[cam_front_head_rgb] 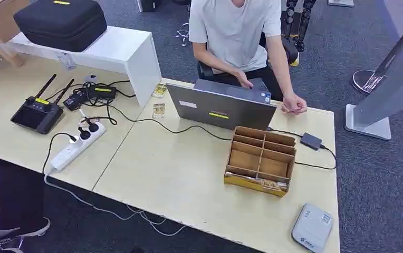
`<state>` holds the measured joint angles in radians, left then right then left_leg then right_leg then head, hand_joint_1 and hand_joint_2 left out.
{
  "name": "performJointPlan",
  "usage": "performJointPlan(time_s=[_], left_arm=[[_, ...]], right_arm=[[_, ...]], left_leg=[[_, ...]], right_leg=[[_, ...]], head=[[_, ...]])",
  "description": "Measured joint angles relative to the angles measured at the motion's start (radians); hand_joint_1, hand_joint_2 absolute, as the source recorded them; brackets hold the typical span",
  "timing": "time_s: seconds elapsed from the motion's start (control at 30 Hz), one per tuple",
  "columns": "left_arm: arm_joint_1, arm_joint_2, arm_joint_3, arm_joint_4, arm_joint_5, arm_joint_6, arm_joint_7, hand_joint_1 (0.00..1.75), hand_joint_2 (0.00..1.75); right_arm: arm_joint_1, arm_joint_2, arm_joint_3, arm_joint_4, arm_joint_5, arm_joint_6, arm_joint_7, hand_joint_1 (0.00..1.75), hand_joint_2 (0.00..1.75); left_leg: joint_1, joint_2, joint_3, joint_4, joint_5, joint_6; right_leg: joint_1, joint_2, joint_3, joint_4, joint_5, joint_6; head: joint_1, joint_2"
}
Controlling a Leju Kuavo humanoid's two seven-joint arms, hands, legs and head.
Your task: Pass the card to the sensor for recognition and then transmit it.
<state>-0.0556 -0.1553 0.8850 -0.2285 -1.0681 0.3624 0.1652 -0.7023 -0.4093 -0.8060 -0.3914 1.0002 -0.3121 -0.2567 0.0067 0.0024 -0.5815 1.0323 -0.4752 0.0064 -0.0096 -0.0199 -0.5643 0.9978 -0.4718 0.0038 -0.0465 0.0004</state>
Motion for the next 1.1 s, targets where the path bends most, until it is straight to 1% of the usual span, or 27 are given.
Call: performJointPlan(time_s=[0.13,0.2,0.3,0.37,0.43,0.5,0.53,0.57,0.63,0.67,0.77,0.83,0.93,1.0,1.03,1.07,1.1], left_arm=[[-0.001,0.000,0.000,0.000,-0.001,0.003,-0.006,0.00,1.75],[-0.002,-0.002,0.000,0.000,-0.004,0.007,-0.006,0.00,1.75],[-0.002,-0.005,0.001,0.000,-0.011,0.016,-0.018,0.00,1.75],[-0.003,-0.010,0.001,0.001,-0.029,0.019,-0.050,0.00,1.75],[-0.005,-0.010,0.001,0.002,-0.031,0.013,-0.051,0.00,1.75],[-0.005,-0.010,0.001,0.005,-0.032,0.001,-0.051,0.00,1.75],[-0.006,-0.010,0.001,0.005,-0.033,-0.013,-0.051,0.00,1.75],[-0.007,-0.010,0.001,0.005,-0.037,-0.025,-0.050,0.00,1.75],[-0.008,-0.010,0.001,0.006,-0.047,-0.043,-0.046,0.00,1.75],[-0.010,-0.010,0.001,0.006,-0.049,-0.048,-0.043,0.00,1.75],[-0.011,-0.010,0.001,0.006,-0.052,-0.053,-0.039,0.00,1.75],[-0.011,-0.010,0.001,0.006,-0.051,-0.054,-0.037,0.00,1.75],[-0.012,-0.010,0.002,0.007,-0.032,-0.074,-0.042,0.00,1.75],[-0.015,-0.010,0.005,0.007,-0.026,-0.093,-0.053,0.00,1.75],[-0.017,-0.010,0.008,0.008,-0.022,-0.103,-0.061,0.00,0.00],[-0.017,-0.010,0.010,0.008,-0.018,-0.118,-0.075,0.00,1.75],[-0.016,-0.010,0.013,0.008,-0.014,-0.136,-0.096,0.00,1.75]], right_arm=[[-0.029,-0.003,0.053,-0.016,0.024,-0.011,-0.002,0.00,1.75],[-0.050,-0.002,0.102,-0.039,0.026,-0.007,0.009,0.00,1.75],[-0.062,0.019,0.199,-0.113,0.020,0.004,0.030,0.00,1.75],[-0.052,0.040,0.299,-0.191,0.031,-0.007,0.046,0.00,1.75],[-0.042,0.061,0.403,-0.268,0.075,-0.037,0.064,0.00,1.75],[-0.034,0.084,0.522,-0.349,0.159,-0.092,0.094,0.00,1.75],[-0.033,0.096,0.598,-0.390,0.232,-0.127,0.117,0.00,1.75],[-0.032,0.103,0.654,-0.417,0.289,-0.150,0.135,0.00,1.75],[-0.036,0.118,0.767,-0.463,0.385,-0.182,0.169,0.00,1.75],[-0.036,0.124,0.816,-0.478,0.407,-0.188,0.179,0.00,1.75],[-0.037,0.139,0.912,-0.513,0.417,-0.195,0.199,0.00,1.75],[-0.040,0.143,0.954,-0.527,0.429,-0.208,0.203,0.00,1.75],[-0.058,0.163,1.029,-0.530,0.523,-0.237,0.216,0.00,1.75],[-0.073,0.183,1.077,-0.529,0.536,-0.239,0.231,0.00,1.75],[-0.078,0.192,1.095,-0.529,0.541,-0.239,0.233,0.00,1.75],[-0.083,0.199,1.110,-0.529,0.542,-0.238,0.236,0.00,1.75],[-0.087,0.208,1.128,-0.529,0.541,-0.238,0.242,0.00,1.75]], left_leg=[[0.000,0.001,-0.001,0.000,0.000,0.000],[0.000,0.001,-0.001,0.000,0.000,0.000],[0.000,0.001,0.000,0.000,0.000,0.000],[0.000,0.001,0.000,0.000,0.000,-0.001],[0.000,0.002,0.000,0.000,0.001,-0.001],[0.000,0.003,0.000,0.000,0.001,-0.001],[0.000,0.004,0.000,0.000,0.001,-0.001],[0.000,0.004,0.000,0.000,0.001,-0.001],[0.001,0.004,0.000,0.000,0.001,-0.001],[0.002,0.004,0.000,0.000,0.001,-0.001],[0.002,0.000,-0.002,0.000,0.002,-0.003],[0.002,0.000,-0.003,0.000,0.002,-0.003],[0.001,0.002,-0.003,0.000,0.002,-0.003],[0.001,0.003,-0.002,0.000,0.002,-0.003],[0.001,0.003,-0.002,0.000,0.002,-0.003],[0.002,0.002,-0.003,0.000,0.002,-0.004],[0.002,0.000,-0.003,0.000,0.003,-0.004]], right_leg=[[0.000,0.001,-0.001,0.000,0.000,0.000],[0.000,0.001,0.000,0.001,0.000,0.000],[0.000,0.001,0.000,0.001,0.000,0.000],[0.000,0.001,-0.001,0.001,0.000,0.000],[0.000,0.002,-0.001,0.002,0.000,0.000],[0.000,0.004,-0.002,0.003,0.000,0.000],[0.000,0.005,-0.003,0.003,0.000,0.000],[0.000,0.005,-0.003,0.003,0.000,0.000],[0.001,0.005,-0.003,0.003,0.000,-0.001],[0.001,0.004,-0.003,0.003,0.000,-0.001],[0.001,0.001,-0.003,0.003,0.000,-0.001],[0.001,0.001,-0.003,0.004,0.000,-0.001],[0.001,0.003,-0.004,0.004,0.000,-0.001],[0.001,0.004,-0.005,0.004,0.001,-0.002],[0.001,0.003,-0.005,0.004,0.001,-0.002],[0.001,0.002,-0.005,0.004,0.001,-0.002],[0.001,0.001,-0.005,0.004,0.001,-0.002]], head=[[0.000,0.000],[0.000,0.000],[0.000,0.000],[0.000,0.000],[0.000,0.000],[0.000,0.000],[0.000,0.000],[0.000,0.000],[0.000,0.000],[0.000,0.000],[0.000,0.000],[0.000,0.000],[0.000,0.000],[0.000,0.000],[0.000,0.000],[0.000,0.000],[0.000,0.000]])
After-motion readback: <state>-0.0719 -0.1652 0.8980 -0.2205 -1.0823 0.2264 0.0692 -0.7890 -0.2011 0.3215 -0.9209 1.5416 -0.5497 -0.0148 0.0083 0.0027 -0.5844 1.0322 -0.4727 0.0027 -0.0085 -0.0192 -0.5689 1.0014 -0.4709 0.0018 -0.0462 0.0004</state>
